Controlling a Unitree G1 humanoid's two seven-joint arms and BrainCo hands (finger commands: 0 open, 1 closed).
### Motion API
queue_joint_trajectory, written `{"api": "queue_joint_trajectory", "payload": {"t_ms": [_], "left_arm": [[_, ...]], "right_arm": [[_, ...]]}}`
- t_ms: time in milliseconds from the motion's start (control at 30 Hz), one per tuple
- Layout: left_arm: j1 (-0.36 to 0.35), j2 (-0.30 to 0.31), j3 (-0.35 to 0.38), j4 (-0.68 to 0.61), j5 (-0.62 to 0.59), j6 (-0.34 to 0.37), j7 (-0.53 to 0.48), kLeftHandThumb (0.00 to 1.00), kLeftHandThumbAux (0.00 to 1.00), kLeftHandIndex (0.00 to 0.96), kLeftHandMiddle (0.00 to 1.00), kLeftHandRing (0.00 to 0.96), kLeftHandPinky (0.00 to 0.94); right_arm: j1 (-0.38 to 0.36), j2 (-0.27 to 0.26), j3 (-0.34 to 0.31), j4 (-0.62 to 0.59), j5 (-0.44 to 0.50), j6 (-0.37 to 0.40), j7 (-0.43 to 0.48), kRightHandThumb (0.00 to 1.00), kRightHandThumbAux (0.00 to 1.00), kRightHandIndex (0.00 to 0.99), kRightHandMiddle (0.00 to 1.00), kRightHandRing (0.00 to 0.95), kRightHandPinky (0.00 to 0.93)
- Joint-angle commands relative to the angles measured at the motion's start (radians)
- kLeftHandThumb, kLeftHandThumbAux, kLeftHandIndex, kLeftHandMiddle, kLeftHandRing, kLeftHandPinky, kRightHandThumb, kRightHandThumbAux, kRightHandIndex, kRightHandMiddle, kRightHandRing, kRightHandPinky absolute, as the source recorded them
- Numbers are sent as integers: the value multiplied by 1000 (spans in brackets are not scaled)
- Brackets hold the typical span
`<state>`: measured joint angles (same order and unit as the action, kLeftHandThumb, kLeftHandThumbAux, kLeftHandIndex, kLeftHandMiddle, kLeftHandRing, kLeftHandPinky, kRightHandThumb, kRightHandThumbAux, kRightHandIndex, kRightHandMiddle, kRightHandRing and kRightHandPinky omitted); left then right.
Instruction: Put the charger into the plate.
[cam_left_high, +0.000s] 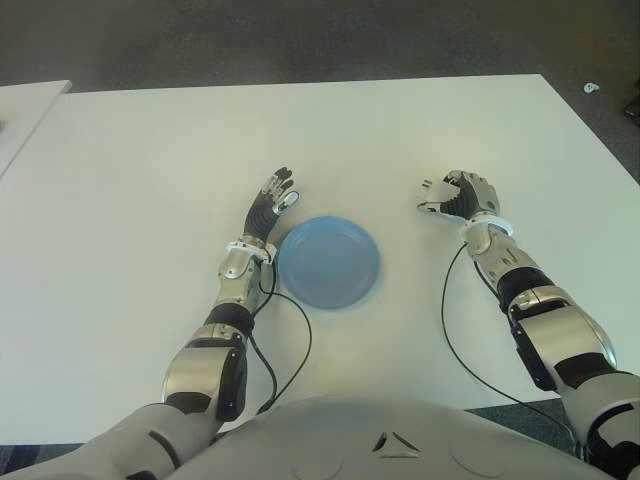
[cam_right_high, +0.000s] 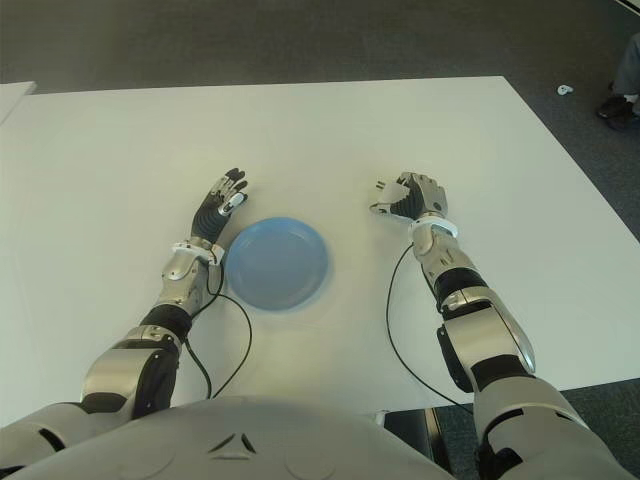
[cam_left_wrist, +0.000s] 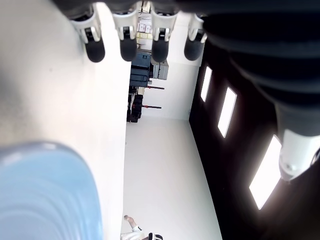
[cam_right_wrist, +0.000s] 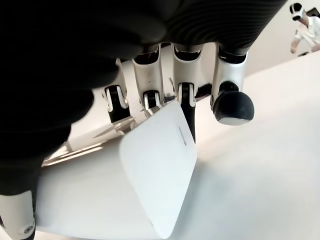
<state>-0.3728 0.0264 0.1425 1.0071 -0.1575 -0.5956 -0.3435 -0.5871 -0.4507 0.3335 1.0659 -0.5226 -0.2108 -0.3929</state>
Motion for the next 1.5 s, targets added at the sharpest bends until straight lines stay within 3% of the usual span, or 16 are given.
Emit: {"api": "queue_joint_trajectory", "payload": {"t_ms": [33,167,400,700,967,1267,1500], "left_arm": [[28,-9,1,34,4,35,3,40,543,0,62,60,85],[29,-9,-1,33,8,33,4,41,540,0,59,56,78],[32,-6,-6,31,15,25,10,39,533,0,64,61,88],[26,-5,-1,36,10,31,15,30,538,0,74,69,89],[20,-8,11,43,-4,14,-3,30,542,0,65,55,68],[11,-12,21,56,-11,7,-9,35,530,0,62,50,58],[7,-15,24,58,-13,12,-8,32,529,0,65,58,73]], "right_arm": [[29,-3,-11,-131,5,2,42,855,677,402,542,876,867],[60,-16,-30,-320,-4,35,72,856,677,403,542,882,868],[183,5,-55,-789,-32,167,171,857,675,406,541,889,864],[303,39,-18,-1041,-80,187,225,858,674,408,538,883,854],[359,56,1,-1163,-111,154,282,858,675,406,539,873,849],[392,75,21,-1191,-110,87,321,858,674,407,541,868,849],[432,98,37,-1238,-91,97,397,857,675,404,540,855,839]]}}
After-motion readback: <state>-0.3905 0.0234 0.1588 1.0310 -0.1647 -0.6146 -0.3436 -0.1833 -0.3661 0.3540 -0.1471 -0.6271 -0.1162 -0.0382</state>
